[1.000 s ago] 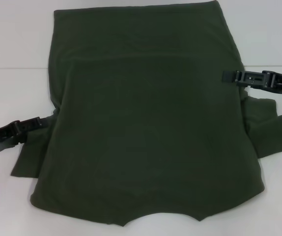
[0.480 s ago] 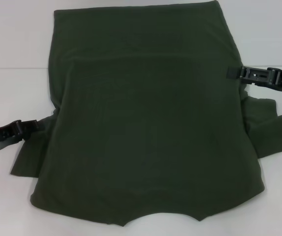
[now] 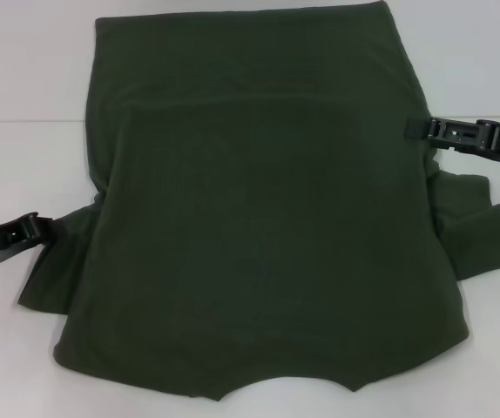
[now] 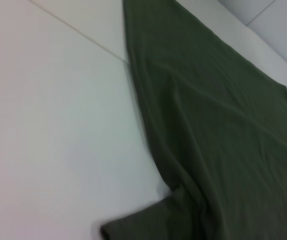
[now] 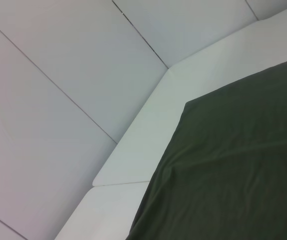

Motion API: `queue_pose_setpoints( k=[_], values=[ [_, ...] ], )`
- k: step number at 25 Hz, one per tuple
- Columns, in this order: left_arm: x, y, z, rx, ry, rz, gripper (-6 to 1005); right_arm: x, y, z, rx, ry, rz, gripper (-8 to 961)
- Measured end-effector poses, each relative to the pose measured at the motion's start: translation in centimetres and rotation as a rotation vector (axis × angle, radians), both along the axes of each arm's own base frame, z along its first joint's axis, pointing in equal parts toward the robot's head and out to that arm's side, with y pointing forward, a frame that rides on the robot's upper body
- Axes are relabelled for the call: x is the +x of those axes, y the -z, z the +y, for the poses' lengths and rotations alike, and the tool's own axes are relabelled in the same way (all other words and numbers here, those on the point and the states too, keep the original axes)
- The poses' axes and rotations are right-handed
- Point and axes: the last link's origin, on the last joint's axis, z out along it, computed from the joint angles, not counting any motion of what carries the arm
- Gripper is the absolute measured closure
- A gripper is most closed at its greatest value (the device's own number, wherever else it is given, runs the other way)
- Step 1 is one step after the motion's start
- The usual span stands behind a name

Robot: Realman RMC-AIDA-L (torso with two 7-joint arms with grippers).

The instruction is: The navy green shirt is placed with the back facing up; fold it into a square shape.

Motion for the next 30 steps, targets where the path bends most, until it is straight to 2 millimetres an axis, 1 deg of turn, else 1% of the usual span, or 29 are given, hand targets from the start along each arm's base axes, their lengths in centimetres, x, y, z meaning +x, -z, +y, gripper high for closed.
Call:
queue_pose_setpoints(
  k=[6,11,16,24,30],
  values=[
    [0.0,0.1,0.1,-0.008,0.005,0.013,1003,0.1,-0.1,0.0,0.004,0.003,0.001,9],
    [0.0,0.0,0.1,-0.021,0.011,0.051,998,0.1,-0.2,0.0,0.006,0.003,0.001,9],
    [-0.3,-1.9,0.1,-0.006,-0.010,0.136,998,0.1,-0.2,0.0,0.005,0.004,0.002,8],
    [-0.7,-3.1,0.5,-0.024,-0.050,0.211,998,0.3,-0.2,0.0,0.009,0.009,-0.001,8],
    [-0.9,-4.7,1.3,-0.008,-0.089,0.283,997,0.3,-0.2,0.0,0.011,0.010,-0.002,9]
  ],
)
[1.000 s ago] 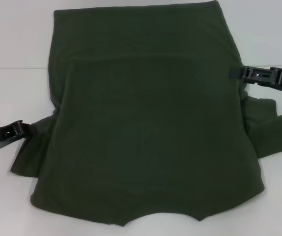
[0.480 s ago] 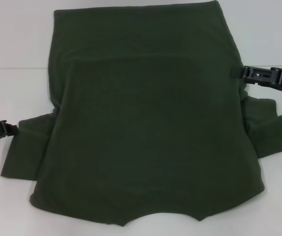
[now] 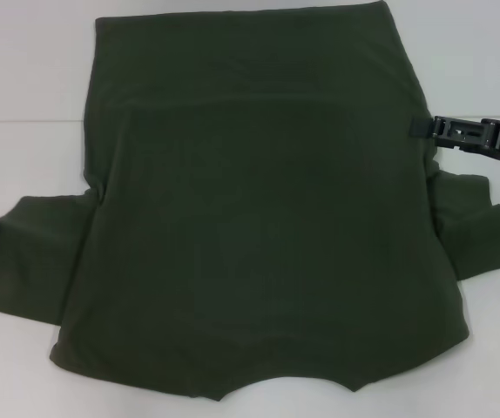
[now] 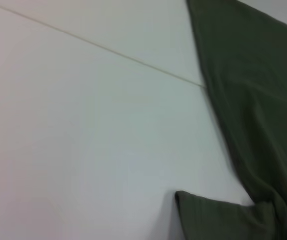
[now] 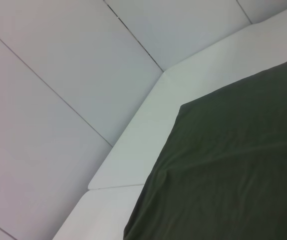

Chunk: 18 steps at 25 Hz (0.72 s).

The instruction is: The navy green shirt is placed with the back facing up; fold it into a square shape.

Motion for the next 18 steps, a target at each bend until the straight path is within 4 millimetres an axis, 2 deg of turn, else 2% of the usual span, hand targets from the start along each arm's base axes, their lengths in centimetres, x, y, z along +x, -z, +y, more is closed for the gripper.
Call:
queue_pose_setpoints(
  k=[5,13,18],
  values=[
    [0.5,-0.9,1.0,-0.008,-0.002,0.039,998,0.0,0.0,0.0,0.000,0.000,0.000,9],
    [2.3,-2.1,3.0,-0.054,0.010,0.116,998,0.0,0.0,0.0,-0.002,-0.001,-0.001,9],
    [3.5,-3.0,3.6,-0.076,0.022,0.139,999,-0.1,0.1,0.0,-0.006,-0.004,-0.003,8]
  ],
)
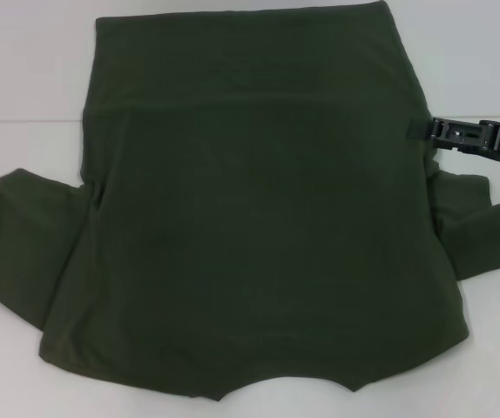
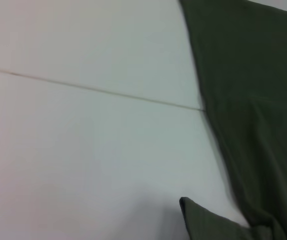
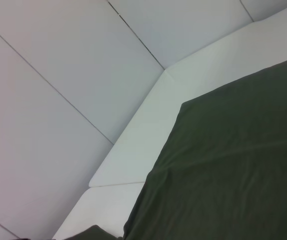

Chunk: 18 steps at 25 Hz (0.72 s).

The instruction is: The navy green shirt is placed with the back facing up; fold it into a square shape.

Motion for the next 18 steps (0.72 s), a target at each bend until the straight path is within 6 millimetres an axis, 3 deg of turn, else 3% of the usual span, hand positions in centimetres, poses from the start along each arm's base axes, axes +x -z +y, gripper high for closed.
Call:
queue_pose_setpoints(
  k=[6,11,18],
  values=[
    [1.5,-0.7,0.1,-0.003,0.021,0.023,999,0.0,0.0,0.0,-0.001,-0.001,0.001,8],
    [2.7,0.5,-0.1,-0.068,0.024,0.007,998,0.0,0.0,0.0,-0.001,0.000,0.001,8],
    [8.1,3.8,-0.8,-0.182,0.063,-0.020,998,0.1,0.0,0.0,0.000,0.004,0.004,8]
  ],
)
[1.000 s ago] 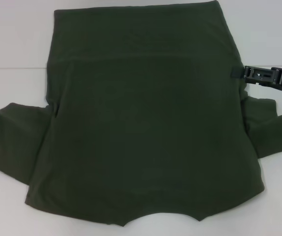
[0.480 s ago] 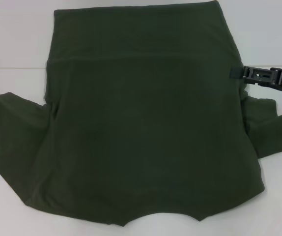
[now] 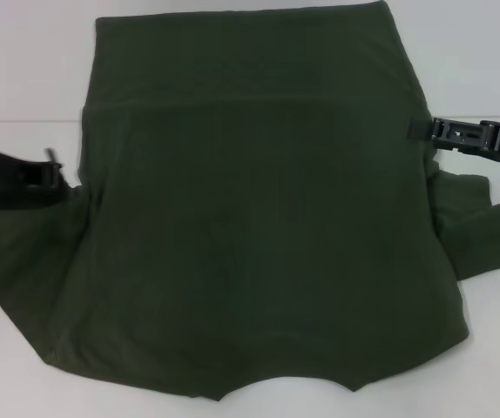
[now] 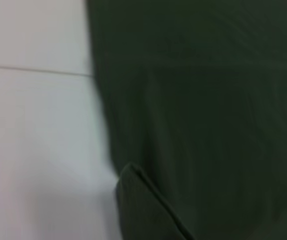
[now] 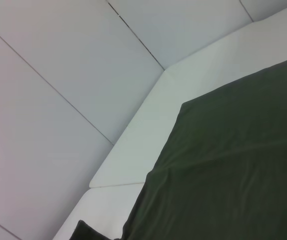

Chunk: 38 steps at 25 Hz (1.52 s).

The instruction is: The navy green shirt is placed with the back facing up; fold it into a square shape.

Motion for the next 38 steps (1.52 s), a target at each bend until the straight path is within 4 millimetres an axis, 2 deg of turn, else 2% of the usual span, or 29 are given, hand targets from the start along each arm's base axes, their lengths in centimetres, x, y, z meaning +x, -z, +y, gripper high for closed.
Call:
queue_pose_setpoints(
  k=[4,8,12,13,15,17,20,22,25,28,32,35,38],
  values=[
    [3.0,1.1,0.3,-0.037,0.041,0.010,998,0.0,0.1,0.0,-0.005,0.002,0.002,8],
    [4.9,2.9,0.9,-0.081,0.064,0.004,999,0.0,0.1,0.0,-0.003,0.003,0.002,9],
    [5.2,5.5,1.6,-0.121,0.064,-0.006,999,0.0,0.1,0.0,-0.001,0.003,0.002,9],
    [5.2,5.5,1.6,-0.121,0.064,-0.006,999,0.0,0.1,0.1,-0.001,0.003,0.002,9],
    [4.7,7.7,2.0,-0.165,0.038,-0.039,999,0.0,0.1,0.1,-0.001,0.004,0.000,9],
    [4.4,8.0,2.1,-0.182,0.023,-0.042,999,0.0,0.1,0.1,-0.004,0.003,-0.004,9],
    [4.1,7.1,2.2,-0.165,0.026,-0.052,957,0.1,-0.1,0.2,-0.007,0.003,-0.014,9],
    [3.9,5.3,1.8,-0.100,0.072,-0.111,914,0.3,-0.3,0.2,-0.008,0.006,-0.021,8],
    [3.3,3.0,0.7,-0.023,0.214,-0.259,829,0.7,-0.9,0.1,-0.012,0.014,-0.028,8],
    [2.6,0.9,-0.7,-0.058,0.407,-0.420,701,1.3,-1.6,0.0,-0.038,0.028,-0.054,8],
    [0.5,1.3,-3.3,-0.134,0.569,-0.595,596,1.8,-3.1,-0.3,-0.082,0.023,-0.100,8],
    [-0.9,2.8,-5.8,-0.171,0.687,-0.569,534,1.6,-4.1,-0.6,-0.096,-0.001,-0.120,8],
    [-1.7,4.2,-7.0,-0.173,0.716,-0.546,472,2.0,-4.6,-0.8,-0.112,0.018,-0.148,9]
  ],
)
